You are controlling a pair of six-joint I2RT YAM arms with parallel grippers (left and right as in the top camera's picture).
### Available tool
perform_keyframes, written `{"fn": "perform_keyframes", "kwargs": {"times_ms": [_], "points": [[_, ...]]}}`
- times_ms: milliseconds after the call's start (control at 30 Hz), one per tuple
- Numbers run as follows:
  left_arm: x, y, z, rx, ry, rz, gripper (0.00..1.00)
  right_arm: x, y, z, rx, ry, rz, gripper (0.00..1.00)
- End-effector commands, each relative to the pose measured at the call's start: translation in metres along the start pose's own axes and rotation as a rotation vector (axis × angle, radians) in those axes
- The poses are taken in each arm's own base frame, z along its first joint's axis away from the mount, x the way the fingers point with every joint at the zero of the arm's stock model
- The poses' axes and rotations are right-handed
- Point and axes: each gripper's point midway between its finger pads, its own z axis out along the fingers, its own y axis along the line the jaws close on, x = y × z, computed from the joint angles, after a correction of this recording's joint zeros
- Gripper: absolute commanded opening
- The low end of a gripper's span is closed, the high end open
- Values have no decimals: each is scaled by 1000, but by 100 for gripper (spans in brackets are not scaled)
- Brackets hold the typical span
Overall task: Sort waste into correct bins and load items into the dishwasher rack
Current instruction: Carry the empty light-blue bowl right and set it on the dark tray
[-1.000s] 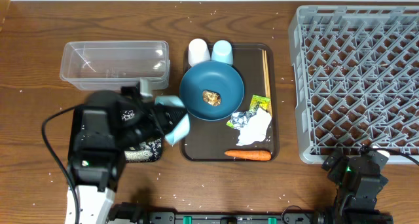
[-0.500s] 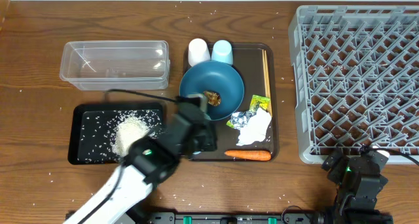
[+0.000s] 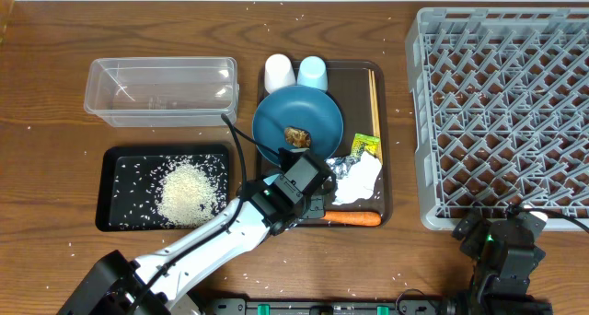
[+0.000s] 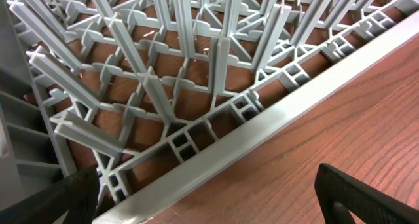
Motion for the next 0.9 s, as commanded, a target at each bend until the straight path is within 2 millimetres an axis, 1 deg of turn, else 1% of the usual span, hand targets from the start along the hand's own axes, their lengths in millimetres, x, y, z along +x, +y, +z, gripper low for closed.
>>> {"fn": "perform_keyframes", "kwargs": {"times_ms": [0,33,67,133,167,200,300,400,467,567,600,633,667,800,867], "points": [[-5,-1,-1,-7,-23,-11,7,-5,-2,-2,11,-14,-3,99],[-5,-1,-1,-7,-23,-11,9,-5,-2,-2,11,-14,-3,99],[-5,-1,-1,-7,-23,-11,15,-5,-2,-2,11,-14,-3,99],[-5,-1,-1,-7,-23,-11,17,-5,-2,-2,11,-14,-3,99],[-5,-1,-1,-7,-23,-11,22,-5,-2,-2,11,-14,-3,99],[-5,-1,-1,-7,-23,-10,24,-5,-2,-2,11,-14,-3,99],[-5,-1,-2,-6,-24,4,25,-5,-2,-2,11,-14,-3,99],[-7,-4,-7,0,-30,44,25,-5,-2,-2,11,-14,-3,99],[-11,-8,-15,9,-39,72,25,-5,-2,-2,11,-14,-3,99],[-20,-16,-31,29,-71,135,31,-5,-2,-2,11,-14,-3,99],[-24,-18,-37,30,-85,149,34,-5,-2,-2,11,-14,-3,99],[-28,-20,-43,29,-101,161,40,-5,-2,-2,11,-14,-3,99],[-32,-21,-48,21,-107,169,43,-5,-2,-2,11,-14,-3,99],[-40,-12,-73,-42,-21,156,44,-5,-2,-2,11,-14,-3,99],[-41,-16,-83,-15,64,195,45,-5,-2,-2,11,-14,-3,99]]}}
